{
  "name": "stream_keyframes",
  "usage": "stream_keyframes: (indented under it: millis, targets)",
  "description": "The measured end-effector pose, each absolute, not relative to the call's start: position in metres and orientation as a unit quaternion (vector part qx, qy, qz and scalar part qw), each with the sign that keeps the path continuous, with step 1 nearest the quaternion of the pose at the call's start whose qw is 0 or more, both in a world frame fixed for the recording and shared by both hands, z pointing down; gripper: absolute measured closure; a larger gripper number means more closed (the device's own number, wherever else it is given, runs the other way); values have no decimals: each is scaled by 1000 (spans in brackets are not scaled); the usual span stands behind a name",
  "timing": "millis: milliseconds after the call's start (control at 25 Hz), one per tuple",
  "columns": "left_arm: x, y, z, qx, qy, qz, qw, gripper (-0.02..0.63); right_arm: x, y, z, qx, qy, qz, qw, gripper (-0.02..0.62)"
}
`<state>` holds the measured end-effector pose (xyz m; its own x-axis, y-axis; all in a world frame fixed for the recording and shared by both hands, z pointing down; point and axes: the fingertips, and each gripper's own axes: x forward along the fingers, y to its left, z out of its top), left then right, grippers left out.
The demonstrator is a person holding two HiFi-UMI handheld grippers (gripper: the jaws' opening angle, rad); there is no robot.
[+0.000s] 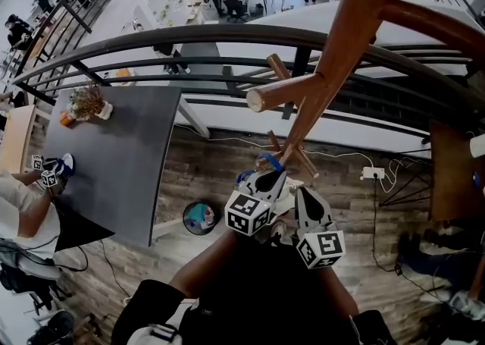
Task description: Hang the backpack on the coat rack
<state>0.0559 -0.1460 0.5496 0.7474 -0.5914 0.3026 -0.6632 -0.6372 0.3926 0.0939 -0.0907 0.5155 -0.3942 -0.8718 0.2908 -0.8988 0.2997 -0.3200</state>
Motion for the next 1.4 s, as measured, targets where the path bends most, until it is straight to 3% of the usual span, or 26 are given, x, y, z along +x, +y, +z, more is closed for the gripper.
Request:
stream_keyframes:
  millis: [1400]
  targets:
    - [76,-148,591,901,-334,110,256,595,100,-93,535,559,-795,232,43,583]
